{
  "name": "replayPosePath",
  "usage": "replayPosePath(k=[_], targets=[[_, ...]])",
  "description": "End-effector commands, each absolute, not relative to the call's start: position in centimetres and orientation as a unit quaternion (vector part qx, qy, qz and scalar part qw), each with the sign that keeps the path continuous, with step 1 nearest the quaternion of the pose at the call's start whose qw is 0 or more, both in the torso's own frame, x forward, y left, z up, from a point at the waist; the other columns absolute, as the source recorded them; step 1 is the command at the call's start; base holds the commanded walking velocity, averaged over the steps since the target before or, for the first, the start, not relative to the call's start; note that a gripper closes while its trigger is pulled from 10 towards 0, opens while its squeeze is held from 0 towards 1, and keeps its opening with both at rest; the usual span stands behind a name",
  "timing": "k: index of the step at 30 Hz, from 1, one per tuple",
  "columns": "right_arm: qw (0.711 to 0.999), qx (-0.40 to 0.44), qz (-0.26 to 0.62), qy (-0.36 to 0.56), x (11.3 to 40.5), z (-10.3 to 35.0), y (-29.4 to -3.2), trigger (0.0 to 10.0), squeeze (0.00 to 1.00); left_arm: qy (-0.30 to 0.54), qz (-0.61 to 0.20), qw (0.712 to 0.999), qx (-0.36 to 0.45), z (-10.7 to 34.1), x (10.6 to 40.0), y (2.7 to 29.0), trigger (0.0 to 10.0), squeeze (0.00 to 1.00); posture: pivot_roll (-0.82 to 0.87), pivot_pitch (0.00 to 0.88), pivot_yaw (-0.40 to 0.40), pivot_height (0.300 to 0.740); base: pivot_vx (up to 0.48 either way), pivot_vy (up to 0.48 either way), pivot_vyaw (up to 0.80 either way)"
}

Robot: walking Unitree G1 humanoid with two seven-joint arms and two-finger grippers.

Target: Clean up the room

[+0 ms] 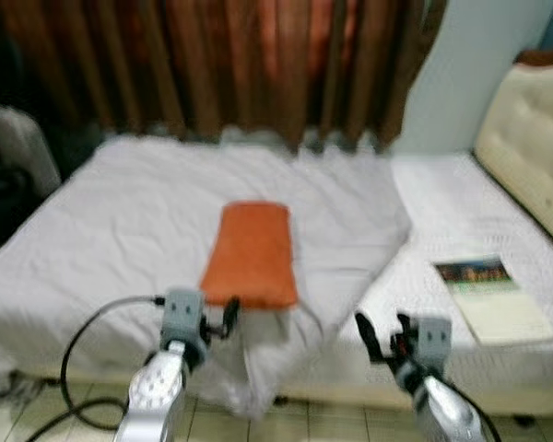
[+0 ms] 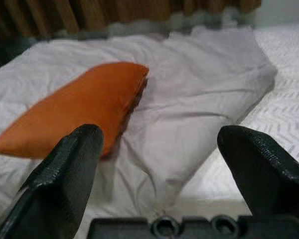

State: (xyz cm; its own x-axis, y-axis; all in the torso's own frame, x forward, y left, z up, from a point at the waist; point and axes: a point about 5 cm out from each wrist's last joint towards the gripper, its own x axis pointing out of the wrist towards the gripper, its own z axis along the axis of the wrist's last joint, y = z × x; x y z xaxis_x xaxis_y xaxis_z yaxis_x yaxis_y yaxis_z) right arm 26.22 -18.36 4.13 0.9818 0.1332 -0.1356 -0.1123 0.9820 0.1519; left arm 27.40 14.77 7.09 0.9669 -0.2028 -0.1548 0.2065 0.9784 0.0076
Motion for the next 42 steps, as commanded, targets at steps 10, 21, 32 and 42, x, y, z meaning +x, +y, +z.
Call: replayPosePath(k=[10,21,32,42], targets=[[0.994,0.073,0.057,0.054,26.6,4.7,-18.2,10.0,0.0,0.056,-0.114,0.992,0.024,8.4,28.2,14.7,10.0,0.0,0.01,0.0,-0.029,0.74,0.356,0.241,0.0],[0.994,0.071,0.064,0.058,26.7,4.5,-17.9,10.0,0.0,0.058,-0.122,0.99,0.041,8.3,28.6,14.7,10.0,0.0,0.01,0.0,-0.027,0.74,0.411,0.194,0.0],[0.993,0.063,0.071,0.063,27.0,4.4,-17.8,10.0,0.0,0.056,-0.122,0.99,0.038,8.4,28.9,14.6,10.0,0.0,0.02,0.0,-0.033,0.74,0.45,0.0,-0.65],[0.993,0.065,0.074,0.058,26.9,4.5,-17.6,10.0,0.0,0.059,-0.122,0.99,0.035,8.2,28.9,14.4,10.0,0.0,0.01,0.0,-0.029,0.74,0.45,0.0,0.0]])
